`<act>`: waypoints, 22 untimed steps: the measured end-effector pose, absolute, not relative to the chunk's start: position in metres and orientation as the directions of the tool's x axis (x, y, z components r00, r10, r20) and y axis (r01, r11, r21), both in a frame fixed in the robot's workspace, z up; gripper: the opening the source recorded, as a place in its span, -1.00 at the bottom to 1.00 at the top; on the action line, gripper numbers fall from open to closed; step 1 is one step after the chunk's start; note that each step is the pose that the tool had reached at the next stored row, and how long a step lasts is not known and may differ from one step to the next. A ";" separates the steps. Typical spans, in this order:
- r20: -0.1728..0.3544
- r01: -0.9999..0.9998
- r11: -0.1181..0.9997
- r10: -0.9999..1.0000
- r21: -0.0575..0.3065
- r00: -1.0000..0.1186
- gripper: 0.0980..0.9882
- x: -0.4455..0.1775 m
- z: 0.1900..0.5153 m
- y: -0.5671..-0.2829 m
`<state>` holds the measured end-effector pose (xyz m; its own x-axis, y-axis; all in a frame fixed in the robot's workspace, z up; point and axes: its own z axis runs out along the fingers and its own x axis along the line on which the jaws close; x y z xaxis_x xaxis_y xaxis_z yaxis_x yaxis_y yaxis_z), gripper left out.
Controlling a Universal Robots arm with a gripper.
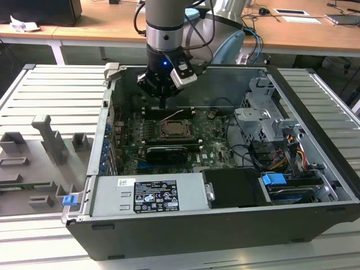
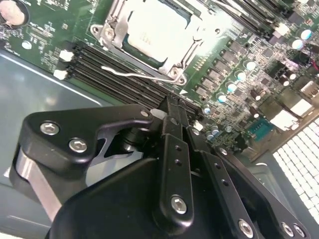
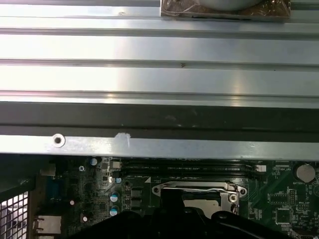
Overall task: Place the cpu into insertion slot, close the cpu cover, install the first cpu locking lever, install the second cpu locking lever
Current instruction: 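Install the first cpu locking lever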
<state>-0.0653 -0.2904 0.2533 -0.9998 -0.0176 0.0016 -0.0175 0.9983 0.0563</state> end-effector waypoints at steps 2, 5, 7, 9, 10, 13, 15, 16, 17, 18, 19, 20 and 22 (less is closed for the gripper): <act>0.002 -0.017 0.998 -0.017 0.056 -1.000 -0.98 -0.063 0.253 -0.290; 0.001 -0.017 0.998 -0.017 0.056 -1.000 -0.98 -0.060 0.253 -0.290; 0.001 -0.017 0.998 -0.018 0.056 -1.000 -0.98 -0.058 0.252 -0.290; 0.002 -0.017 0.998 -0.017 0.056 -1.000 -0.98 -0.058 0.252 -0.290; 0.001 -0.017 0.998 -0.017 0.056 -1.000 -0.98 -0.058 0.252 -0.290; 0.001 -0.017 0.997 -0.018 0.072 -1.000 -0.98 -0.058 0.251 -0.290; 0.001 -0.017 0.996 -0.018 0.092 -1.000 -0.98 -0.058 0.251 -0.290; 0.001 -0.017 0.995 -0.018 0.100 -1.000 -0.98 -0.058 0.251 -0.290; 0.001 -0.017 0.994 -0.018 0.112 -1.000 -0.98 -0.058 0.250 -0.290; 0.000 -0.017 0.993 -0.018 0.116 -1.000 -0.98 -0.058 0.249 -0.290; 0.000 -0.017 0.993 -0.017 0.116 -1.000 -0.98 -0.057 0.248 -0.291; 0.000 -0.017 0.993 -0.018 0.116 -1.000 -0.98 -0.057 0.247 -0.291; 0.000 -0.017 0.993 -0.017 0.116 -1.000 -0.98 -0.057 0.245 -0.291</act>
